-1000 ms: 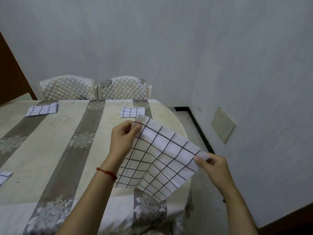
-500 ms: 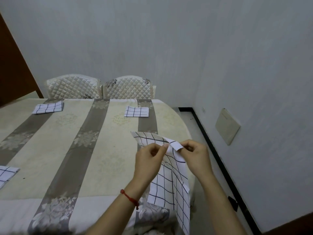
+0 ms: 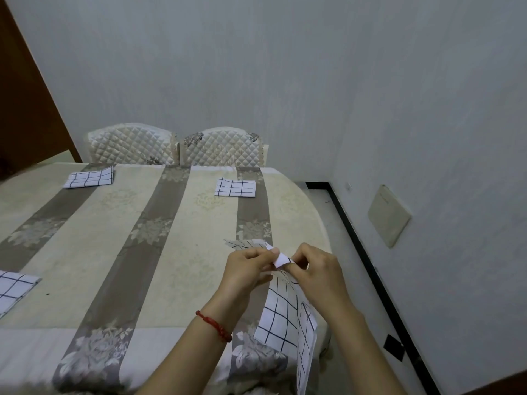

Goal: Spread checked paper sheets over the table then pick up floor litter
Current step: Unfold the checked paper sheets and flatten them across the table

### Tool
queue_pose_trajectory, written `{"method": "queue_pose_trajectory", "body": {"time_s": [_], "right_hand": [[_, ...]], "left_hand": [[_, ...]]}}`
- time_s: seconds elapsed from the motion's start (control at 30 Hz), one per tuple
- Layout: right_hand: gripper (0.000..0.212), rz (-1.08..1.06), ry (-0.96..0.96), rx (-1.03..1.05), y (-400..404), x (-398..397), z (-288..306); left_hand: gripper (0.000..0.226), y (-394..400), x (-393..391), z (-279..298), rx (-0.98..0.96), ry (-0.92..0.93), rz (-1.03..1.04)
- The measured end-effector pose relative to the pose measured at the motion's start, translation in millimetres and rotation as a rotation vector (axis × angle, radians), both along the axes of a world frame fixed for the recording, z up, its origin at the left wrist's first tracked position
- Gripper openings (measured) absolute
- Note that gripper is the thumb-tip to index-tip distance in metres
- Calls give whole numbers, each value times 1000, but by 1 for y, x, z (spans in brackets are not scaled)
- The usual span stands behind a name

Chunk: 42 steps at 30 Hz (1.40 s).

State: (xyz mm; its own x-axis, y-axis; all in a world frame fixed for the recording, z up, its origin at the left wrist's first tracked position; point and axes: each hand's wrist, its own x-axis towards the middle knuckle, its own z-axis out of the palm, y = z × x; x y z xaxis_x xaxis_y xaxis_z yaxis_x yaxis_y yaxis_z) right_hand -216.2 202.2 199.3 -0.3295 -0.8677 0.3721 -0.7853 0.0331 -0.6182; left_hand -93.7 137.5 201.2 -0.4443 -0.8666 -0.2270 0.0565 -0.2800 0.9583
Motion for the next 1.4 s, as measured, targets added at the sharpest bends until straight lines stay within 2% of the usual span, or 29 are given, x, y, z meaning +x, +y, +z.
{"method": "queue_pose_trajectory", "body": {"time_s": [0.2, 0.37, 0.47, 0.6, 0.7, 0.83, 0.9, 1.17, 1.27, 1.4], "right_hand": [[29, 117, -169, 14, 2, -5, 1], [28, 143, -313, -19, 0, -6, 3], [22, 117, -418, -34, -3, -11, 0], [17, -2, -452, -57, -9, -23, -2], [20, -87, -432, -57, -23, -37, -3], [3, -178, -373, -8, -56, -56, -2], [8, -203, -354, 4, -75, -62, -1], [10, -327, -416, -96, -147, -85, 28], [10, -338, -438, -206, -161, -92, 43], [17, -275, -571, -366, -158, -97, 48]], "left_hand": [[21, -9, 6, -7, 109, 93, -20], [32, -17, 13, -16, 144, 160, -17], [29, -27, 22, -22, 184, 197, 52], [22, -50, 44, -31, 149, 99, 104], [17, -75, 62, -37, 75, -27, 173], [20, -111, 74, -40, -110, -192, 293], [22, -130, 74, -39, -168, -235, 325], [11, -208, 83, -2, -372, -293, 521], [6, -230, 93, 20, -483, -313, 543], [9, -237, 115, 40, -612, -262, 553]]}}
